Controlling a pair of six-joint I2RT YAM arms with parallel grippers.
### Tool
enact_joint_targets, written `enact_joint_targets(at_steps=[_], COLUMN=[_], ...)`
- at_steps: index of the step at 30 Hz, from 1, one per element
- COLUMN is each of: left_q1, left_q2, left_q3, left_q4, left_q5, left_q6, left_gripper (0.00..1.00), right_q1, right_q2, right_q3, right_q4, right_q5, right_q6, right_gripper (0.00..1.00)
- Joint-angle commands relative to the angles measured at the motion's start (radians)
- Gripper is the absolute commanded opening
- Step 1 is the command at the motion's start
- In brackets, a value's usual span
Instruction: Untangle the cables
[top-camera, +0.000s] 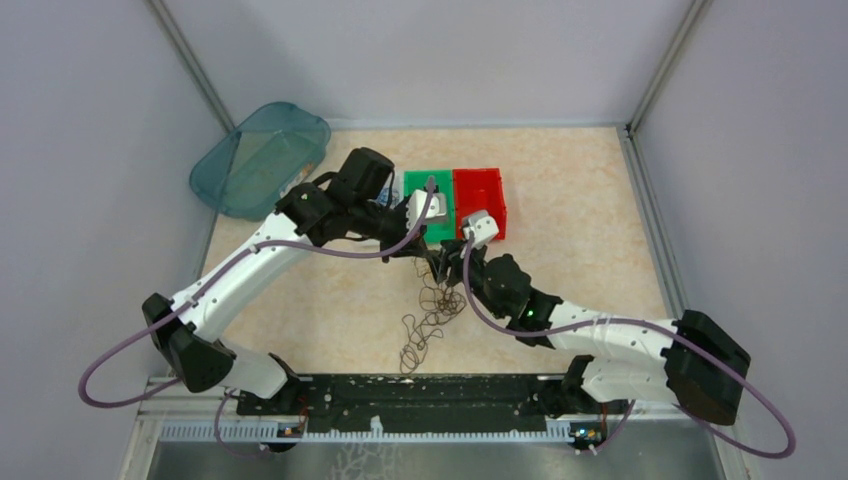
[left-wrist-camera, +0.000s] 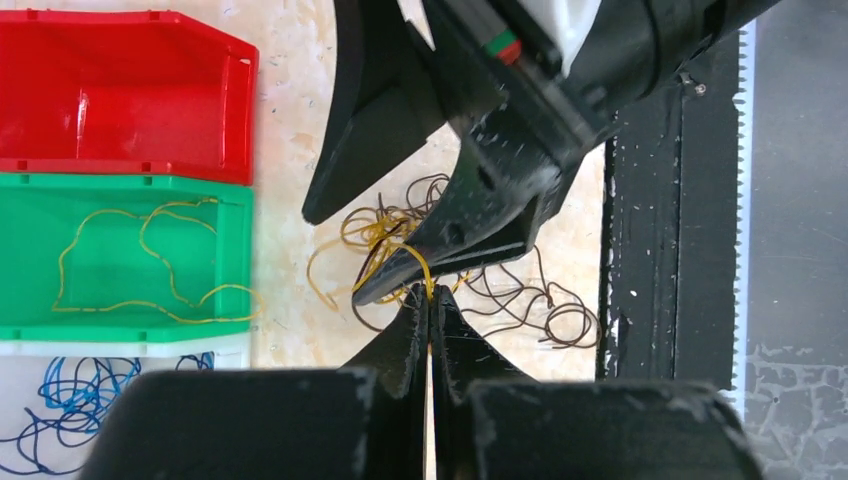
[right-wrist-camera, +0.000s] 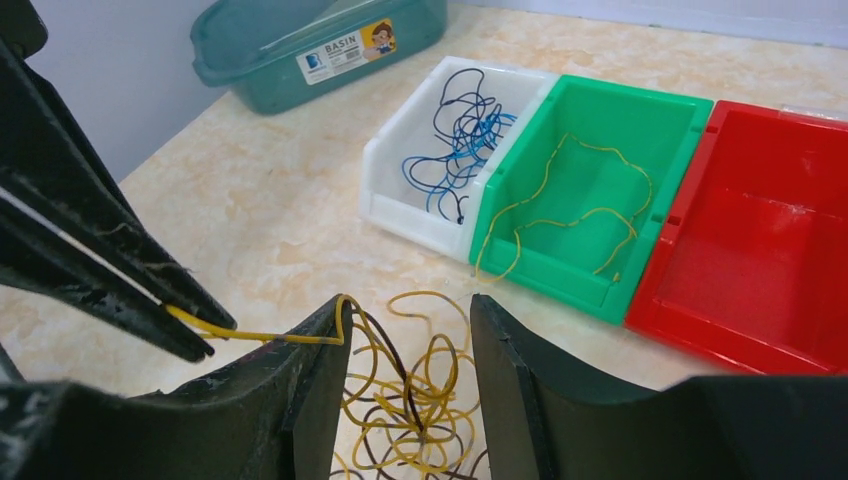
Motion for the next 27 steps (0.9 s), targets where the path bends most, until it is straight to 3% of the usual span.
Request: enact_joint_targets(at_steps=[1,9,18,27], left_q1=[-0.003,-0.003,-0.003,-0.003], left_q2=[-0.028,-0.039,-0.094,-0.141], left_q3=[0.008,0.086,0.244,0.329], left_q4=[-0.014,-0.088,-0.173,-0.006], left_q5=[0.064,0.131,0.19,0.054], left_q6=[-0.001,0.043,0.052,0.032], left_gripper=[0.0,0.0,0.0,0.0], right_q1=[0.029,0.038,0.038,0.037], right_q2=[0.051,0.131,0.173,0.252], right_q3=[0.069,0.013,-0.125,-0.22], right_q4=[0.149,0.325,0.399,0.438], right_q5=[0.081,0.174,0.207,0.249], right_q6=[-0.025,-0.011,0.054,0.143], right_gripper=[0.48,0.47,0.47,0.48])
